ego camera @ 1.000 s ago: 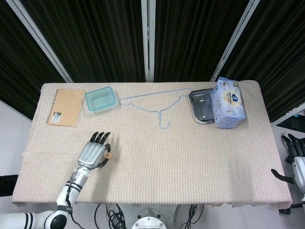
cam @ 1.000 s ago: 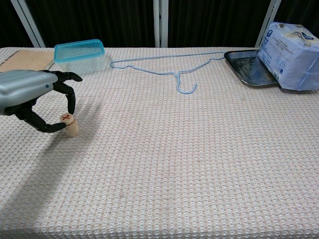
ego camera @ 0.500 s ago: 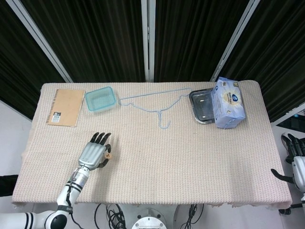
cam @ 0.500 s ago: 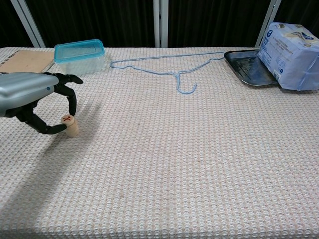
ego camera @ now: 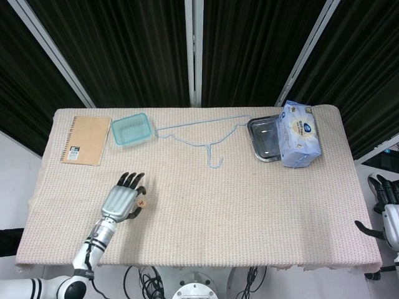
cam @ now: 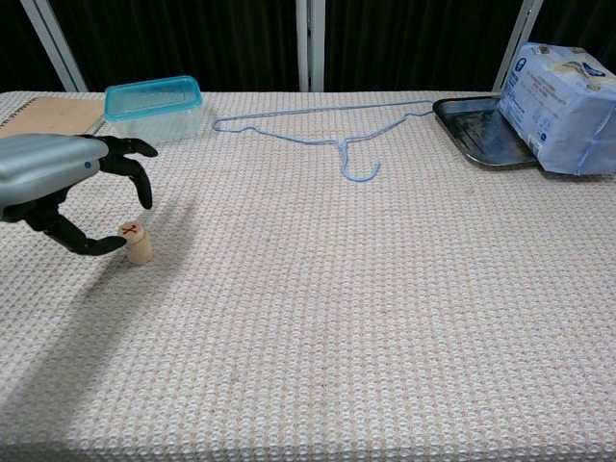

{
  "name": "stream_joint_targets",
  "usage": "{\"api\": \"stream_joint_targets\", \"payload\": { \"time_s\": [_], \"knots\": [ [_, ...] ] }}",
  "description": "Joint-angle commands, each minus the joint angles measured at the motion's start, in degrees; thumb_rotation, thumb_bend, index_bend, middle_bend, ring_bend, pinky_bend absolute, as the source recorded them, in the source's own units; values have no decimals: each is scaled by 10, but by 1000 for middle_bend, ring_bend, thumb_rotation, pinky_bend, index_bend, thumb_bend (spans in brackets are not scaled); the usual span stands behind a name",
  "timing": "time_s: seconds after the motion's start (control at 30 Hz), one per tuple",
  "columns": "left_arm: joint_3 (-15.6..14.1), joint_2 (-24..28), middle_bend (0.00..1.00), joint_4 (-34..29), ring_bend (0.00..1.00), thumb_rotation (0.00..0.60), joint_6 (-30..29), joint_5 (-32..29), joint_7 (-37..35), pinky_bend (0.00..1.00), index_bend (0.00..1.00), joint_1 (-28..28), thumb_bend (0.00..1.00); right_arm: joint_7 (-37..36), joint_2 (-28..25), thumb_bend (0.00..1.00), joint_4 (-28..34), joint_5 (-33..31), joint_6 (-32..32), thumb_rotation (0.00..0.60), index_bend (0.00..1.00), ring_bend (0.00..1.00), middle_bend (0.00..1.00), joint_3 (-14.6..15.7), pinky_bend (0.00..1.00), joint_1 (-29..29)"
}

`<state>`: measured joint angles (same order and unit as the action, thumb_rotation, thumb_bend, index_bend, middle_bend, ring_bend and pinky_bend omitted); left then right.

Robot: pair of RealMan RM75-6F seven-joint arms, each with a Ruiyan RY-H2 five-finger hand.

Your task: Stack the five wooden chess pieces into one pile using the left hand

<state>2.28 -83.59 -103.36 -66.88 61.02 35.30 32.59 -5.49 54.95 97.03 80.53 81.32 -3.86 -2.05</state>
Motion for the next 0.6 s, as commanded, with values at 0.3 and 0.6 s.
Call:
{"api": "stream_joint_targets", "payload": {
  "time_s": [0.3, 0.6],
  "knots": [
    [-31, 96, 26, -64, 0, 600, -91, 68, -27, 0, 175, -62, 302, -4, -1, 75, -2, 0, 4, 600, 0, 0, 0, -2, 0, 1],
    [-29, 146, 0, 86, 0, 587, -223, 180, -238, 0, 62, -156, 190, 13, 8, 75, -4, 9, 8, 600, 0, 0, 0, -1, 0, -1]
  ]
}}
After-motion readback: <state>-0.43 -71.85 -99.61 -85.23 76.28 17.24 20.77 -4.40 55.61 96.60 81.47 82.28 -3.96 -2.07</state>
